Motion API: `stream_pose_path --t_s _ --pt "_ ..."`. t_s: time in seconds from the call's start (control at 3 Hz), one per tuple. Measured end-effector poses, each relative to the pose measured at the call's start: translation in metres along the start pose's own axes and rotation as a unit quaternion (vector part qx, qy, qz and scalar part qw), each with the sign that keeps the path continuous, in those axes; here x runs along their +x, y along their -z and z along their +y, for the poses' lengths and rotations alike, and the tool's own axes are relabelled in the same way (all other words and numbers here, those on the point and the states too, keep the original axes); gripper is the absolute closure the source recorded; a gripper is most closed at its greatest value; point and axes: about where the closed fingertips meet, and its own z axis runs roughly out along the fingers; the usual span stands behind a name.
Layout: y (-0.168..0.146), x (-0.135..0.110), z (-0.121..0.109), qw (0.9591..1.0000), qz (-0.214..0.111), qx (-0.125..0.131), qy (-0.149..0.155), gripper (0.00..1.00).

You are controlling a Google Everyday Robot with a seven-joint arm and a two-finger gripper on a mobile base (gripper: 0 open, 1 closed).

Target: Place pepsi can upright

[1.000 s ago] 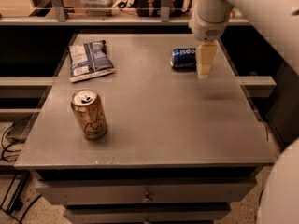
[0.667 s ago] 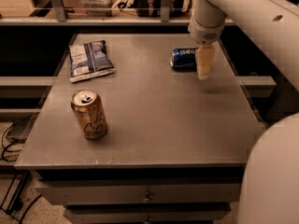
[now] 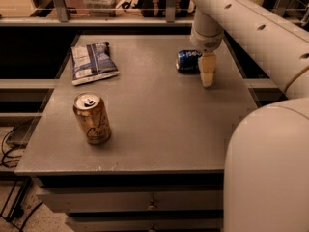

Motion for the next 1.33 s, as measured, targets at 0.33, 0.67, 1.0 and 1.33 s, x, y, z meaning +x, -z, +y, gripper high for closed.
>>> stream_pose_path --t_s 0.33,0.67,1.0,1.33 --pt "-0.0130 -0.0028 -0.0032 0.9999 -0.001 -0.011 0.011 0.17" --pt "-0.0116 -0.0057 -0.0080 0.9998 0.001 -0.009 0.018 0.39" --pt "-0.0071 -0.0059 -0.0101 0.9998 0.001 -0.008 0.019 0.62" --pt "-0.0061 -0.0059 -0.0104 0.9998 0.001 -0.008 0.019 0.87"
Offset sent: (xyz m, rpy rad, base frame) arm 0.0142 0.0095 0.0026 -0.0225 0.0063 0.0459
